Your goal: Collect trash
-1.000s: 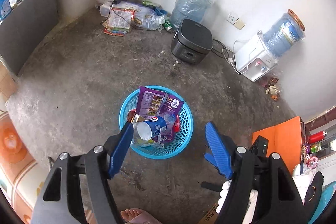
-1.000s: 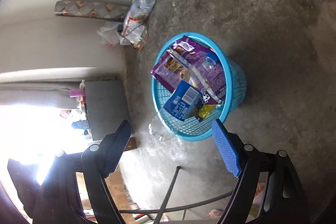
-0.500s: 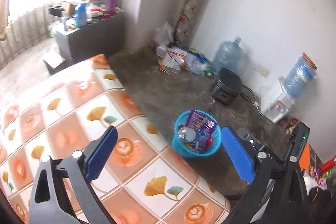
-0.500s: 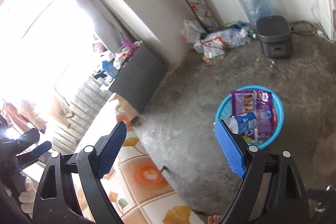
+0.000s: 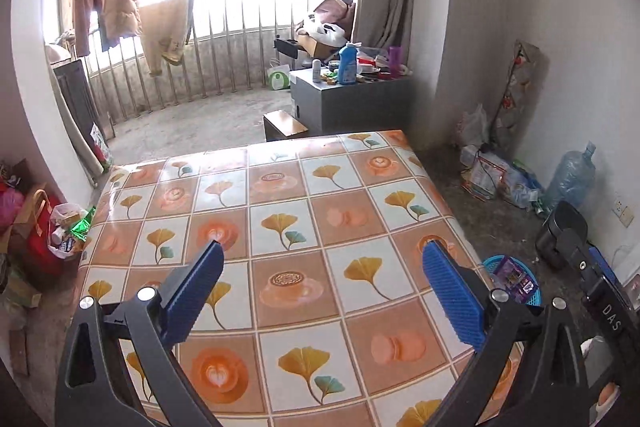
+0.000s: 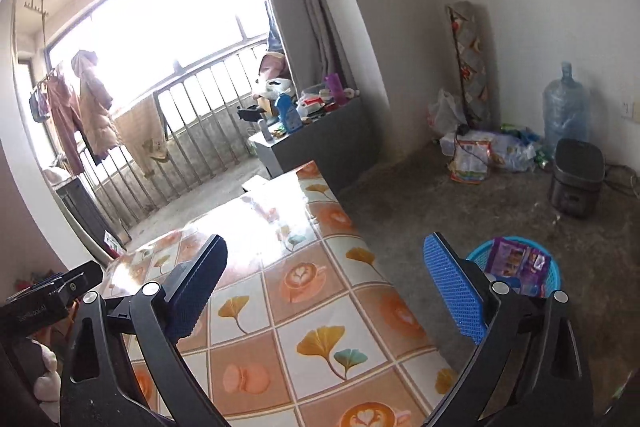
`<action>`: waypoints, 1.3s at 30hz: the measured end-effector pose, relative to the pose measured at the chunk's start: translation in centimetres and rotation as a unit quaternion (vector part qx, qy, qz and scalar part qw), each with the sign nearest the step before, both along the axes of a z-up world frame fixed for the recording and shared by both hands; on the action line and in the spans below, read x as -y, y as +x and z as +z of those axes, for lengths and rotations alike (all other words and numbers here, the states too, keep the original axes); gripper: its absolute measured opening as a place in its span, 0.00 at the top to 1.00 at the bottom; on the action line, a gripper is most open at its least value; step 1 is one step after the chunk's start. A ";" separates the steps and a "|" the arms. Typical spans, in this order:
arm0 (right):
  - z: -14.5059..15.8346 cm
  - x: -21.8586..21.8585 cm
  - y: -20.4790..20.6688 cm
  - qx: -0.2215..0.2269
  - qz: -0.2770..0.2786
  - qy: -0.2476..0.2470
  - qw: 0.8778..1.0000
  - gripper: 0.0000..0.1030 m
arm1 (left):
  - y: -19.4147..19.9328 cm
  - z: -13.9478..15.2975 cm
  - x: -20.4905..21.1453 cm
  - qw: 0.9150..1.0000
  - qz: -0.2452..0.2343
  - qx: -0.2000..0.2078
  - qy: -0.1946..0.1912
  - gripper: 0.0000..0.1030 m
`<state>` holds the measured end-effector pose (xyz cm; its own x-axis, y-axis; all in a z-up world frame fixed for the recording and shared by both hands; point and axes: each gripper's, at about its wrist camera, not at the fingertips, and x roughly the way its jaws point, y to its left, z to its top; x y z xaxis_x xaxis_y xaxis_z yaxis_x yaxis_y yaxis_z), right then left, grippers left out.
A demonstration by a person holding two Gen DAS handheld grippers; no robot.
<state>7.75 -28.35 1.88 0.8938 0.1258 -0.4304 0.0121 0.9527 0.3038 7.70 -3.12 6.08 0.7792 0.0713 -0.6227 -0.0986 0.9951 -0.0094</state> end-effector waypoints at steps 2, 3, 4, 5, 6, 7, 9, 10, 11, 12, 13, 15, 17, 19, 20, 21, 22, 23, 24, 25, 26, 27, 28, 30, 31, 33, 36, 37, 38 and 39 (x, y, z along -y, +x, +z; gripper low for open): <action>0.7 -1.3 -0.5 0.011 0.006 -0.031 0.999 0.08 | -1.2 -0.6 -1.2 1.000 0.015 0.004 -0.013 0.05; 0.8 -1.7 -0.6 0.016 0.008 -0.043 0.999 0.08 | -1.7 -0.9 -1.9 1.000 0.020 0.005 -0.021 0.05; 1.1 -2.2 -0.8 0.020 0.009 -0.052 0.998 0.08 | -2.3 -1.2 -2.4 0.999 0.024 0.008 -0.025 0.05; 1.2 -2.6 -0.9 0.023 0.009 -0.060 0.998 0.08 | -2.7 -1.4 -2.6 0.999 0.032 0.012 -0.021 0.05; 1.3 -2.8 -0.9 0.026 0.006 -0.067 0.997 0.08 | -3.1 -1.7 -2.8 0.999 0.040 0.015 -0.013 0.05; 1.5 -3.2 -1.0 0.030 0.003 -0.075 0.997 0.08 | -3.6 -1.9 -2.9 0.999 0.046 0.020 -0.004 0.05; 1.7 -3.8 -1.4 0.039 -0.004 -0.089 0.995 0.08 | -4.5 -2.3 -3.0 0.998 0.051 0.030 0.009 0.05; 1.8 -4.5 -1.8 0.042 -0.004 -0.097 0.994 0.08 | -4.7 -2.6 -3.1 0.998 0.053 0.028 0.007 0.05; 1.7 -4.8 -1.9 0.043 0.000 -0.104 0.994 0.08 | -5.0 -3.1 -3.3 0.998 0.052 0.018 -0.001 0.05; 1.6 -5.3 -1.9 0.041 0.005 -0.113 0.993 0.08 | -5.1 -3.5 -3.4 0.999 0.052 0.008 -0.009 0.05; 1.4 -5.7 -2.3 0.037 0.011 -0.123 0.992 0.08 | -5.1 -4.0 -3.4 0.998 0.052 -0.003 -0.017 0.05; 1.1 -6.2 -2.9 0.028 0.026 -0.148 0.988 0.08 | -5.3 -5.2 -3.6 0.998 0.051 -0.033 -0.029 0.05; 0.3 -6.6 -3.7 0.016 0.037 -0.179 0.983 0.08 | -5.7 -6.0 -3.4 0.997 0.043 -0.054 -0.028 0.05; -0.9 -7.0 -4.5 -0.009 0.038 -0.210 0.977 0.08 | -6.1 -6.7 -3.3 0.997 0.033 -0.070 -0.015 0.05; -1.7 -7.1 -4.7 -0.027 0.041 -0.222 0.974 0.08 | -6.2 -6.9 -3.3 0.997 0.028 -0.077 -0.010 0.05; -2.5 -7.1 -4.8 -0.047 0.045 -0.231 0.971 0.08 | -6.3 -7.1 -3.4 0.996 0.025 -0.083 -0.009 0.05; -3.3 -7.2 -4.9 -0.070 0.045 -0.239 0.967 0.08 | -6.4 -7.4 -3.5 0.996 0.023 -0.087 -0.011 0.05; -4.0 -7.2 -5.0 -0.091 0.046 -0.244 0.964 0.08 | -6.4 -7.6 -3.6 0.995 0.024 -0.092 -0.013 0.05; -4.5 -7.2 -5.1 -0.108 0.047 -0.244 0.963 0.08 | -6.4 -7.8 -3.7 0.995 0.024 -0.097 -0.014 0.05; -4.9 -7.0 -5.2 -0.120 0.044 -0.242 0.962 0.08 | -6.3 -7.9 -3.7 0.994 0.020 -0.104 -0.015 0.05; -5.1 -7.2 -5.6 -0.130 0.040 -0.241 0.961 0.08 | -6.3 -8.1 -3.7 0.994 0.016 -0.110 -0.016 0.05; -5.3 -7.1 -5.7 -0.137 0.037 -0.240 0.960 0.08 | -6.2 -8.2 -3.6 0.993 0.014 -0.113 -0.016 0.05; -5.4 -7.1 -5.8 -0.142 0.033 -0.240 0.960 0.08 | -6.1 -8.3 -3.6 0.993 0.011 -0.115 -0.015 0.05; -5.5 -7.3 -6.5 -0.151 0.025 -0.242 0.958 0.08 | -6.0 -8.5 -3.4 0.992 0.002 -0.122 -0.016 0.05; -5.6 -7.3 -6.8 -0.155 0.022 -0.243 0.957 0.08 | -6.0 -8.5 -3.3 0.992 -0.001 -0.124 -0.016 0.05; -5.7 -7.1 -7.1 -0.161 0.016 -0.246 0.956 0.08 | -6.1 -8.6 -3.0 0.992 -0.007 -0.126 -0.013 0.05; -5.6 -6.7 -7.3 -0.166 0.007 -0.251 0.954 0.08 | -6.1 -8.7 -2.5 0.992 -0.016 -0.128 -0.008 0.05; -5.6 -6.5 -7.3 -0.167 0.004 -0.251 0.953 0.08 | -6.1 -8.7 -2.4 0.992 -0.018 -0.128 -0.005 0.05; -5.6 -6.2 -7.4 -0.168 0.000 -0.251 0.953 0.08 | -6.0 -8.7 -2.3 0.992 -0.020 -0.128 -0.003 0.05; -5.6 -6.0 -7.4 -0.170 -0.004 -0.251 0.953 0.08 | -6.0 -8.8 -2.1 0.992 -0.021 -0.128 0.000 0.05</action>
